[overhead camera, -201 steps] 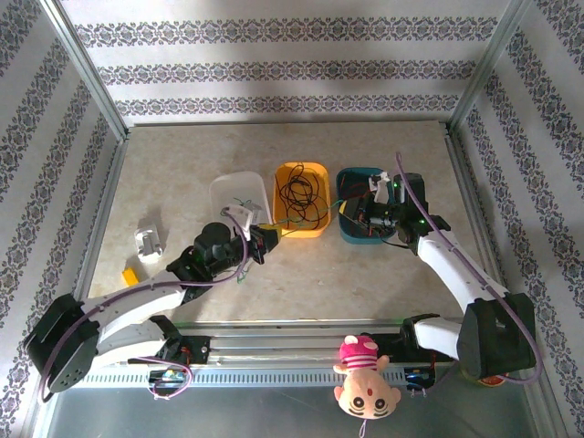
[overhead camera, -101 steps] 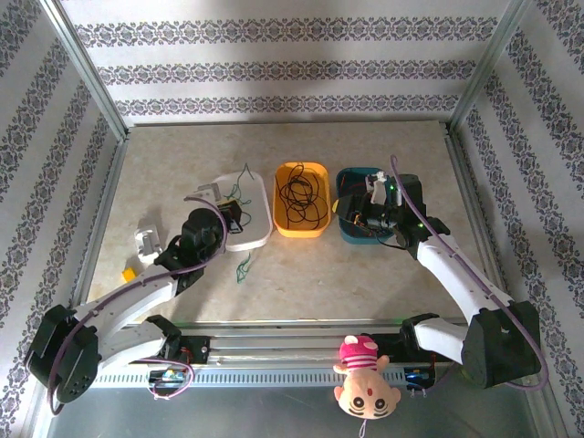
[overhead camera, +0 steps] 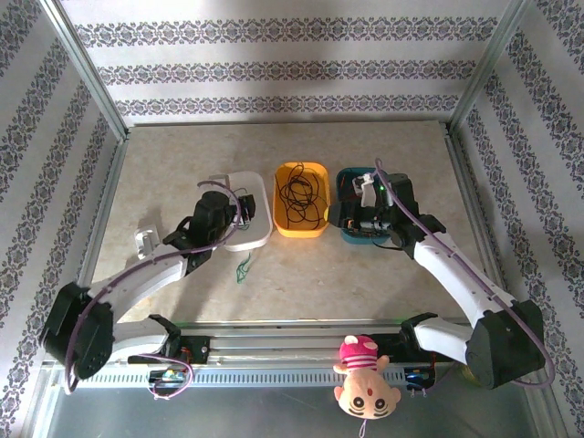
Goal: Untangle the cables
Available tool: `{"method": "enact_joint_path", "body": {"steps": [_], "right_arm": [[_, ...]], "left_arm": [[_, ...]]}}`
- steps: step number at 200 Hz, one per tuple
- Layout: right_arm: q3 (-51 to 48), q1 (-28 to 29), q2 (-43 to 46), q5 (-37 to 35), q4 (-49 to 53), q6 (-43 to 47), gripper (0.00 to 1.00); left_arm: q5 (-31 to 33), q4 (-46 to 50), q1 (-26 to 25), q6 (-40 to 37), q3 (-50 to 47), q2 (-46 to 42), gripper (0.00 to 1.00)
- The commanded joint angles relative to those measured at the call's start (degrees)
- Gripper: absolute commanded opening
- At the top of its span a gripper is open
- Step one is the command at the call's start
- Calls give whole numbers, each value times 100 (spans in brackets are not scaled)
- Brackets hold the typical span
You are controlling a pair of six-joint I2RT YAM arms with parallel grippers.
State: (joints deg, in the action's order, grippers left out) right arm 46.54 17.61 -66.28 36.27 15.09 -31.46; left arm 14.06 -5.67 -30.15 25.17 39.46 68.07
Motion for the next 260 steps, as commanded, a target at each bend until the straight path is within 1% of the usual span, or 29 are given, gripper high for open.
{"method": "enact_joint_path", "body": {"steps": [1, 19, 28, 39, 48, 63, 78, 103, 127, 167, 183, 208, 229, 247, 260], "right_arm": [[74, 93, -53, -181, 142, 223, 50], [99, 103, -200, -199, 139, 252, 50], [124, 111, -272, -199, 139, 268, 50], [166, 120, -351, -208, 129, 290, 50], [192, 120, -408, -216, 118, 304, 50], [223, 137, -494, -217, 110, 306, 50], [241, 164, -539, -219, 104, 310, 50], [241, 190, -545, -208, 121, 334, 50], [215, 191, -485, -265, 178, 368, 50], [118, 190, -387, -314, 219, 385, 50], [94, 190, -360, -330, 221, 378, 50], [83, 199, -350, -279, 224, 384, 50], [74, 241, -333, -229, 249, 400, 49], [40, 349, -273, -49, 206, 460, 49], [8, 452, -231, 197, 115, 500, 49]], "left_arm": [[118, 1182, -382, -398, -47, -674, 80], [14, 2027, -761, -144, -206, -1099, 76], [21, 2412, -961, 67, -302, -1225, 72], [121, 2741, -1186, 434, -462, -1310, 67], [60, 2842, -1303, 728, -632, -1317, 65], [-163, 2686, -1431, 1112, -905, -1236, 64], [-392, 2280, -1493, 1248, -1081, -1043, 62], [-432, 1706, -1502, 1198, -1178, -641, 52], [-458, 1574, -1498, 1060, -1057, -190, 43], [-502, 1612, -1494, 981, -931, 383, 40], [-443, 1554, -1494, 960, -933, 472, 33], [-391, 1443, -1501, 872, -856, 426, 15], [-496, 1336, -1498, 824, -762, 160, 0], [-838, 1098, -1499, 765, -730, -293, 0], [-1387, 628, -1494, 735, -778, -688, 0]]}}
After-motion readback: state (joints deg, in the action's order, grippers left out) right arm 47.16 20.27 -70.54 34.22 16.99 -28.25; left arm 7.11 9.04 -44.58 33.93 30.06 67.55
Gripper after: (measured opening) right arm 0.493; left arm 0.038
